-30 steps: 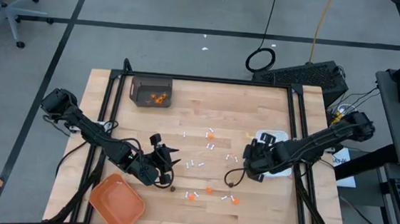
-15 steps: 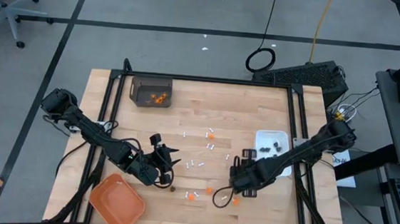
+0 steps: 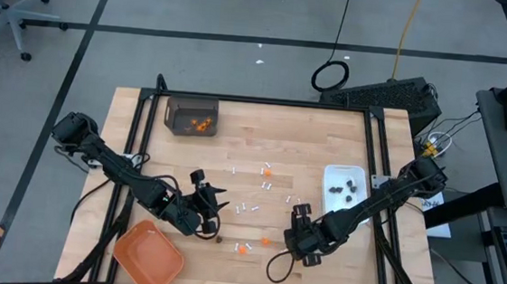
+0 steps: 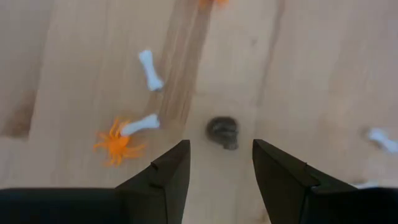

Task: Sort Halloween decoration
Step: Put the black skull toy into the white bin, then put the white bone toy into the orange bin

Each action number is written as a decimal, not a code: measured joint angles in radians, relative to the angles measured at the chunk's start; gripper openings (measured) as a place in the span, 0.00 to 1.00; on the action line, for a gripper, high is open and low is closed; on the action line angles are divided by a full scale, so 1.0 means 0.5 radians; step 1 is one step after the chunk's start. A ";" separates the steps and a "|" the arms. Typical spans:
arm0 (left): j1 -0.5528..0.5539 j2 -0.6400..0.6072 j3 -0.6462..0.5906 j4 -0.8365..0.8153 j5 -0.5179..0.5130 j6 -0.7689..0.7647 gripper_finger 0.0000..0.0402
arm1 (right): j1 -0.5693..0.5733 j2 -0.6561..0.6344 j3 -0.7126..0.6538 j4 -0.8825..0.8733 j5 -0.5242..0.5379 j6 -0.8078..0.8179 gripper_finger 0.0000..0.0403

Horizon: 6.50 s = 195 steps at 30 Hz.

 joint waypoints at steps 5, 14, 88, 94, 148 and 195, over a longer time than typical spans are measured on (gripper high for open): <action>0.009 0.000 0.000 -0.001 0.000 0.006 0.41 | -0.003 0.099 -0.001 0.079 -0.068 -0.077 0.39; 0.009 0.000 0.000 0.002 0.000 0.006 0.41 | -0.031 0.128 -0.002 0.113 -0.024 -0.085 0.39; 0.021 0.000 0.000 0.057 0.013 -0.064 0.41 | -0.108 -0.699 -0.945 2.823 0.502 -1.253 0.10; 0.021 0.000 0.000 0.057 0.013 -0.064 0.41 | -0.120 -0.699 -0.944 2.836 0.502 -1.194 0.10; 0.021 0.000 0.000 0.059 0.066 -0.065 0.41 | -0.015 -1.711 -0.168 -0.638 0.673 0.021 0.12; 0.022 0.001 0.000 0.028 0.072 -0.083 0.41 | -0.151 -1.037 -0.486 -1.179 0.522 0.774 0.39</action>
